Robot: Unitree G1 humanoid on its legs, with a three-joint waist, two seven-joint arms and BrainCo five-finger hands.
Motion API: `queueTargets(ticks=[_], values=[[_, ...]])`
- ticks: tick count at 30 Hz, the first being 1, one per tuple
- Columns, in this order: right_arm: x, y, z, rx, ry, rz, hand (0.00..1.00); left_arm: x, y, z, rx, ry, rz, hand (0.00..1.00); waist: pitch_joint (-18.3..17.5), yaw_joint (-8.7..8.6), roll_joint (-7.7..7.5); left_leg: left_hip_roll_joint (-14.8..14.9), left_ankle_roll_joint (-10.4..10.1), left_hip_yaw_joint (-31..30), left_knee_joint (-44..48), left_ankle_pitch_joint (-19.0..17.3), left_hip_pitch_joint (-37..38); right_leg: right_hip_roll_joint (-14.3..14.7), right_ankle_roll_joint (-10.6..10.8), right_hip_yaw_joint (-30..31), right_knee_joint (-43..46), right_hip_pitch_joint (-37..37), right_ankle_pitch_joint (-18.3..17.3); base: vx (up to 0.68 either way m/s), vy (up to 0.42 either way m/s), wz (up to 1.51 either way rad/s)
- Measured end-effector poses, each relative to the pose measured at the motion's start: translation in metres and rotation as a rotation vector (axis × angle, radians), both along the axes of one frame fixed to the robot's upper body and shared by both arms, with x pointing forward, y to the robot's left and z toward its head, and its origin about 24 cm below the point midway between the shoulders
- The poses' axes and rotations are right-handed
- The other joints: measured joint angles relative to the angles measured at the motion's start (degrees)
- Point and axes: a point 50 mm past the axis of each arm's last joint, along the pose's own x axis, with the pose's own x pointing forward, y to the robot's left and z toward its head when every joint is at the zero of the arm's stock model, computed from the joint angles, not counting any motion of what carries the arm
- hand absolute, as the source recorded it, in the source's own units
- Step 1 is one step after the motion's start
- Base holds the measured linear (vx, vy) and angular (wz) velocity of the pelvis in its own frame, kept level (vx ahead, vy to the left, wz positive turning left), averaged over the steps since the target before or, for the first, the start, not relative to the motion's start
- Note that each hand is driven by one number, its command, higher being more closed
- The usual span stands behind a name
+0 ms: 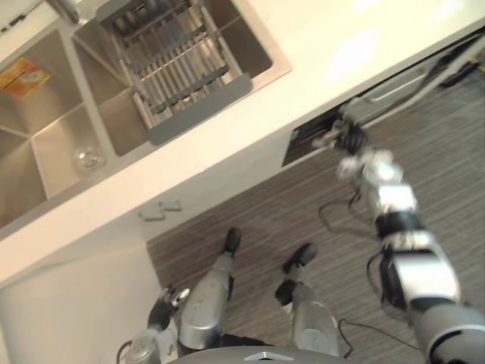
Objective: Walk over to the sink, pick up the cup, carry it to the dishwasher, place the cup inside the dishwasher, then close the dishwasher door
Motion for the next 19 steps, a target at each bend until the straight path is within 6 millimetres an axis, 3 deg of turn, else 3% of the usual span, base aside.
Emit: queueTargets(ticks=[2,3,5,7,10,11,14,15,16,17,18,19], values=[[-0.059,-0.002,-0.099,0.119,0.251,-0.100,0.00,-0.016,0.010,-0.004,-0.008,0.039,0.051,0.00,-3.52,-1.29,-2.93,0.05,0.23,0.31,0.94,-1.81,2.03,0.09,0.84,0.17,0.26,2.37,-0.91,0.16,-0.021,-0.08],[-0.077,-0.004,-0.121,0.144,0.316,-0.137,0.00,-0.020,0.012,-0.005,-0.011,0.049,0.061,0.00,-4.67,-1.36,-3.73,0.04,0.64,0.68,1.08,-2.17,2.64,0.08,1.09,0.41,0.27,2.84,-1.10,0.17,0.002,-0.17],[-0.147,-0.010,-0.184,0.190,0.540,-0.276,0.00,-0.033,0.021,-0.009,-0.014,0.099,0.093,0.00,-9.09,-2.04,-6.52,-0.15,0.92,1.51,1.30,-4.21,5.11,-0.44,2.22,1.59,1.09,4.51,-2.24,0.19,0.038,-0.25],[-0.194,-0.012,-0.213,0.230,0.648,-0.404,0.00,-0.038,0.029,-0.011,-0.003,0.122,0.125,0.00,-10.93,-3.40,-8.37,-0.80,1.87,1.72,2.38,-6.27,7.28,-3.11,3.25,2.29,8.29,4.67,-6.35,0.11,0.076,-0.09],[-0.220,-0.007,-0.227,0.243,0.716,-0.478,0.00,-0.041,0.033,-0.011,0.003,0.138,0.137,0.00,-12.21,-3.90,-10.24,-1.60,2.76,1.63,2.76,-7.80,9.53,-5.41,3.41,3.74,15.04,4.62,-8.81,0.06,0.056,0.07],[-0.232,0.000,-0.233,0.232,0.758,-0.498,0.00,-0.042,0.034,-0.012,0.004,0.150,0.154,0.00,-12.56,-3.95,-10.37,-0.90,2.99,1.34,2.79,-8.46,11.34,-5.22,3.59,8.23,18.65,4.66,-8.38,0.07,0.055,0.12],[-0.258,0.014,-0.246,0.202,0.860,-0.496,0.00,-0.037,0.034,-0.012,0.010,0.157,0.164,0.00,-13.38,-5.23,-10.22,-0.19,3.17,-3.88,2.97,-8.45,11.86,-3.20,3.10,18.81,23.87,4.42,-7.14,0.08,0.038,0.77],[-0.269,0.020,-0.250,0.215,0.896,-0.505,0.00,-0.035,0.034,-0.012,0.009,0.165,0.168,0.00,-13.65,-6.02,-9.54,0.57,3.29,-7.67,2.85,-8.07,11.96,-0.79,2.70,24.02,23.39,4.27,-10.39,0.07,-0.066,1.35],[-0.276,0.023,-0.253,0.229,0.919,-0.518,0.00,-0.034,0.035,-0.013,0.009,0.171,0.174,0.00,-13.94,-6.24,-9.94,0.75,3.39,-9.26,2.99,-7.76,11.71,0.93,2.50,26.58,21.34,4.92,-12.44,0.11,-0.230,1.31],[-0.285,0.031,-0.257,0.255,0.953,-0.533,0.00,-0.035,0.042,-0.013,0.019,0.186,0.200,0.00,-14.88,-6.41,-11.66,-0.55,3.05,-11.51,3.02,-7.39,10.82,3.41,2.47,30.05,16.76,5.89,-13.46,0.13,-0.322,1.04],[-0.290,0.036,-0.259,0.277,0.972,-0.547,0.00,-0.036,0.049,-0.013,0.027,0.204,0.236,0.00,-15.82,-5.93,-14.00,-3.17,2.52,-11.87,3.05,-7.29,9.69,2.11,3.34,30.41,15.30,6.49,-16.15,0.12,-0.301,0.79],[-0.288,0.037,-0.259,0.289,0.968,-0.556,0.00,-0.036,0.047,-0.014,0.013,0.215,0.255,0.00,-16.02,-5.64,-13.99,-3.07,2.22,-12.02,3.04,-7.28,9.84,2.06,3.30,30.24,15.78,6.57,-16.58,0.05,-0.128,0.32]])
